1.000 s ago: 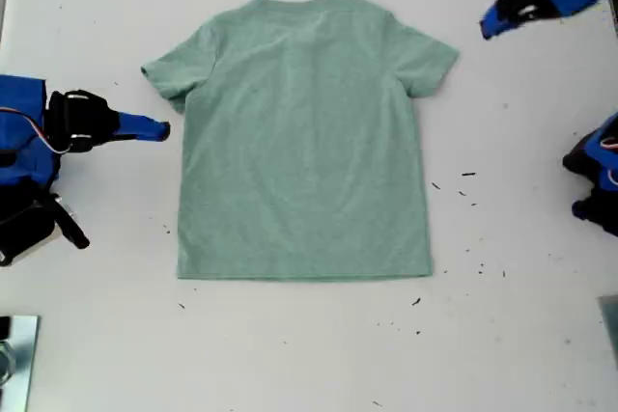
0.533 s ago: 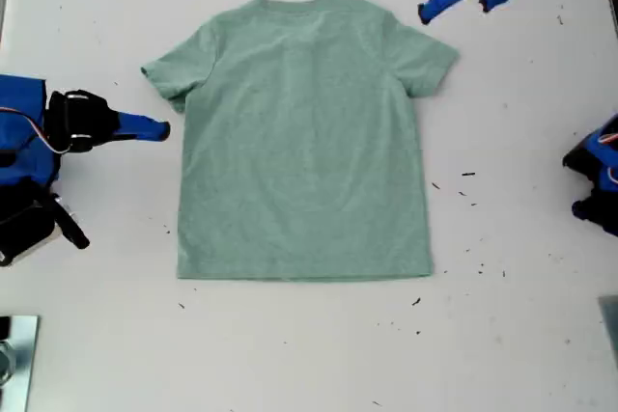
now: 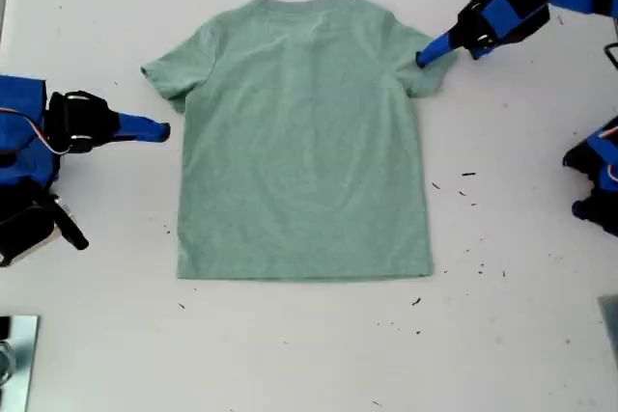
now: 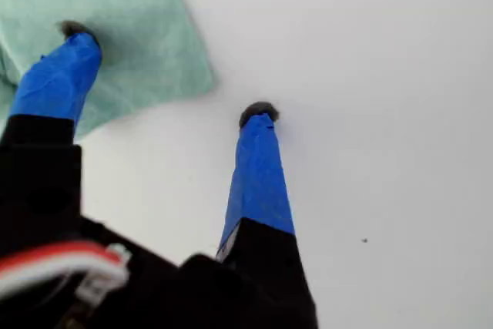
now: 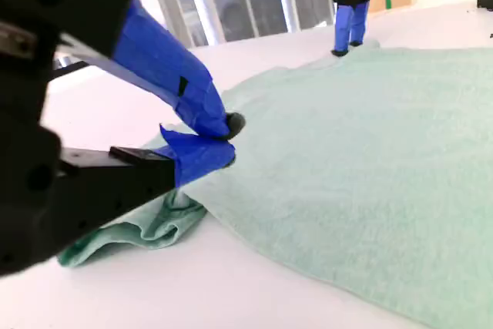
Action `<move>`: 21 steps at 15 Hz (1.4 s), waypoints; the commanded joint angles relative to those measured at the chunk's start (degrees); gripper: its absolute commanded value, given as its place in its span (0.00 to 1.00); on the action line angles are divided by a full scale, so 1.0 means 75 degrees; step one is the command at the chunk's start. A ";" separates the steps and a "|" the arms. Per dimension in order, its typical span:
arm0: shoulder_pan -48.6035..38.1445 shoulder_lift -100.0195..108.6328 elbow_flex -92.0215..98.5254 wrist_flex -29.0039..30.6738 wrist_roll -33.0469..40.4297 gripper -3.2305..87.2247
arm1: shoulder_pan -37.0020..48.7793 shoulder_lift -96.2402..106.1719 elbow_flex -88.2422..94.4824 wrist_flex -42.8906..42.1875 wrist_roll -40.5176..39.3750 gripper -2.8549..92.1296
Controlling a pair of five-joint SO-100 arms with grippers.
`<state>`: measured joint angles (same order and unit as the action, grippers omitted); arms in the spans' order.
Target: Fold t shirt
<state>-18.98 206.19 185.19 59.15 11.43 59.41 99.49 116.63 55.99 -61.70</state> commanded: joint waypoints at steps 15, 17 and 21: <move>0.0070 0.0059 0.0094 -0.0035 0.0082 0.03 | -0.0727 -0.3094 -0.5531 0.4148 -0.0234 0.01; 0.0070 0.0059 0.0094 -0.0035 0.0082 0.03 | -0.1254 -0.3129 -0.8461 0.5859 0.0047 0.01; 0.0023 0.0059 0.0094 -0.0035 0.0082 0.03 | -0.2051 -0.2367 -0.8484 0.5309 0.0867 0.01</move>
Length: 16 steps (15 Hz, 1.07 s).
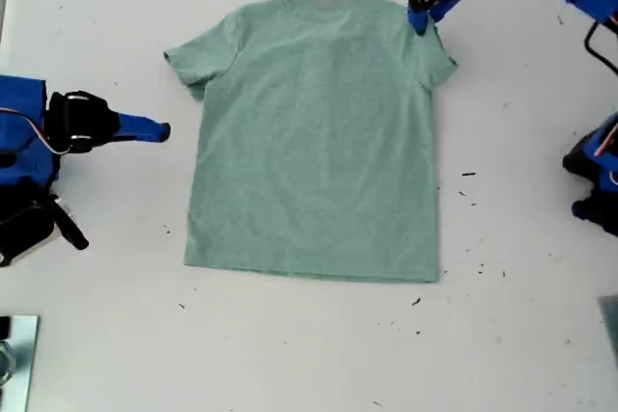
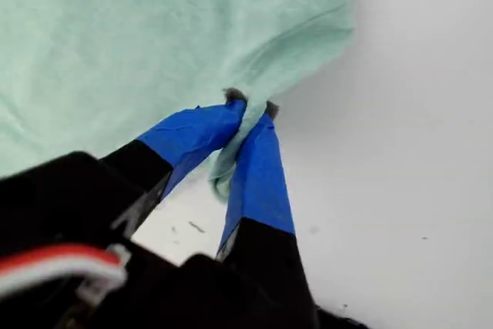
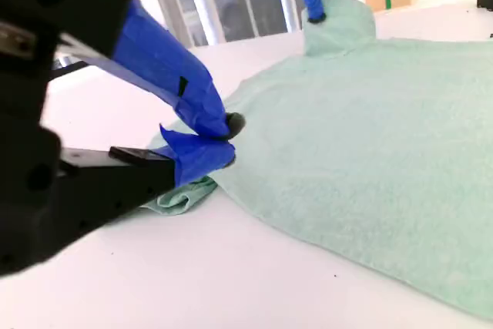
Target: Fold t shirt
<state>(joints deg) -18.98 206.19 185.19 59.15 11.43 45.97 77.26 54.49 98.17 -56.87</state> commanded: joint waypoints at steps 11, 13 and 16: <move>-0.0023 0.0059 0.0094 -0.0035 0.0082 0.03 | -0.2168 -0.0070 -0.0668 -0.3164 0.1547 0.26; -0.0023 0.0059 0.0094 -0.0035 0.0082 0.03 | -0.2180 0.2109 0.0059 -0.3012 0.1219 0.26; -0.0023 0.0059 0.0094 -0.0035 0.0070 0.03 | -0.1535 0.5496 0.3844 -0.2496 0.0738 0.26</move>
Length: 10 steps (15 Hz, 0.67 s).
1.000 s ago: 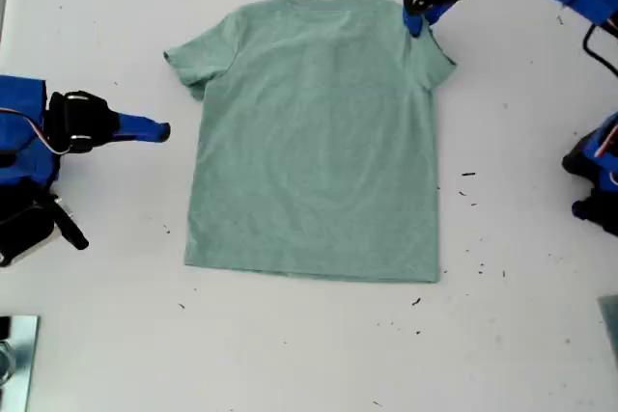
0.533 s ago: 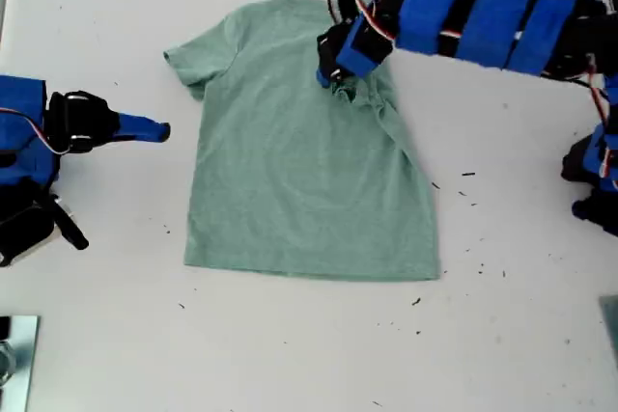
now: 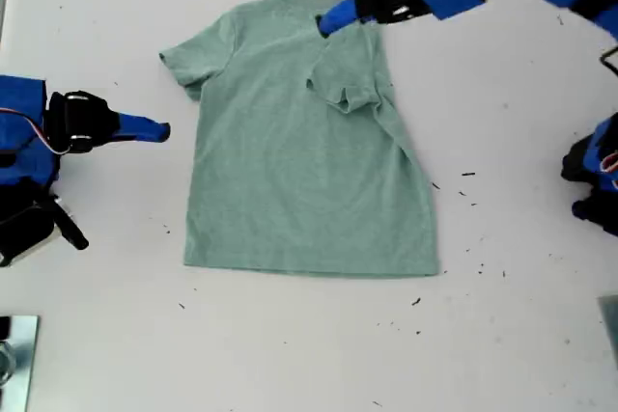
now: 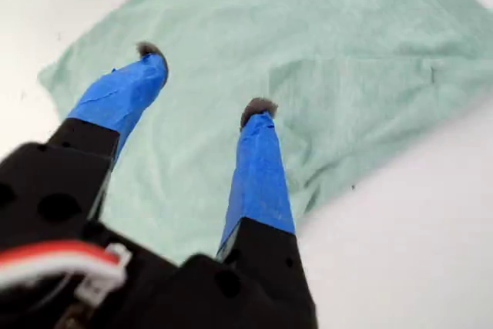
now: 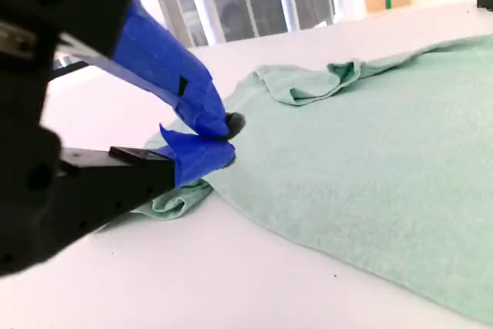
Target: Fold t shirt
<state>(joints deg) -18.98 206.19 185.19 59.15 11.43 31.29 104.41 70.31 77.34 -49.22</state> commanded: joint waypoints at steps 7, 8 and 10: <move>-0.0352 -0.1055 -0.1570 0.0000 -0.0609 0.03 | 0.1020 0.2227 0.8988 -0.1348 0.0410 0.05; -0.0434 -0.3035 -0.3105 0.0152 -0.0492 0.03 | 0.0961 0.2227 0.8766 -0.1312 0.0434 0.05; -0.0949 -0.6457 -0.6492 0.1406 0.0340 0.03 | 0.1055 0.2285 0.8707 -0.1289 0.0410 0.05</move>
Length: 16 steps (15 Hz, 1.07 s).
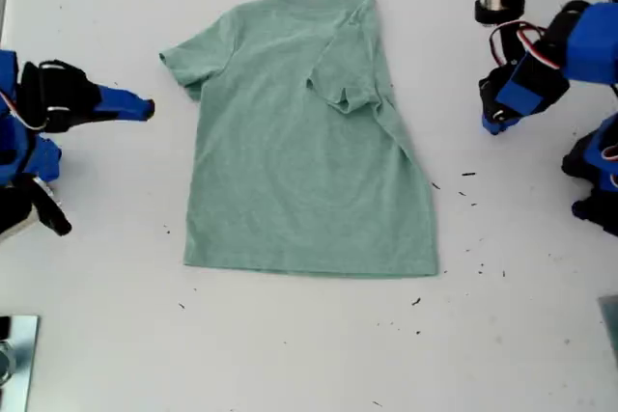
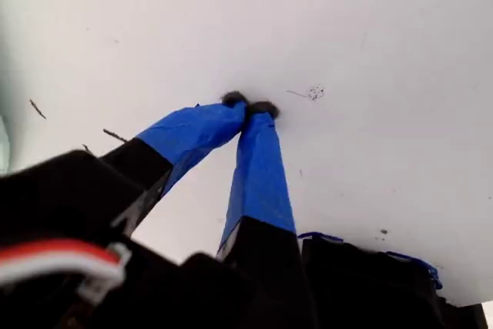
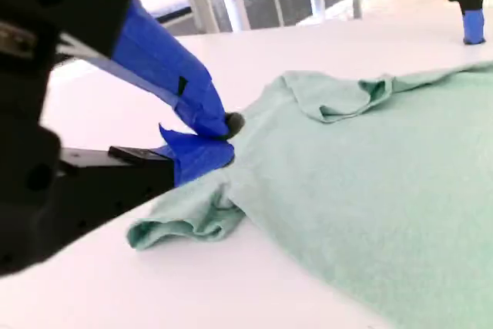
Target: Fold t shirt
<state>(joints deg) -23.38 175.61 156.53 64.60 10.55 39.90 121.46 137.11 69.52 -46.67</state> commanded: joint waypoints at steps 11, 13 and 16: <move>-0.3504 -0.6105 -0.7641 0.3574 0.3773 0.03 | -0.0035 0.7184 0.2309 0.0785 0.0973 0.05; -0.3680 -0.6176 -0.7488 0.3574 0.3973 0.03 | 0.0047 0.7148 0.2344 0.0738 0.0949 0.05; -0.3645 -0.6727 -0.7430 0.3527 0.4219 0.26 | 0.0047 0.7172 0.2344 0.0773 0.0996 0.05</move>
<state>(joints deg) -50.62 125.95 101.25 91.23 41.48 39.81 174.38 155.13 75.15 -39.81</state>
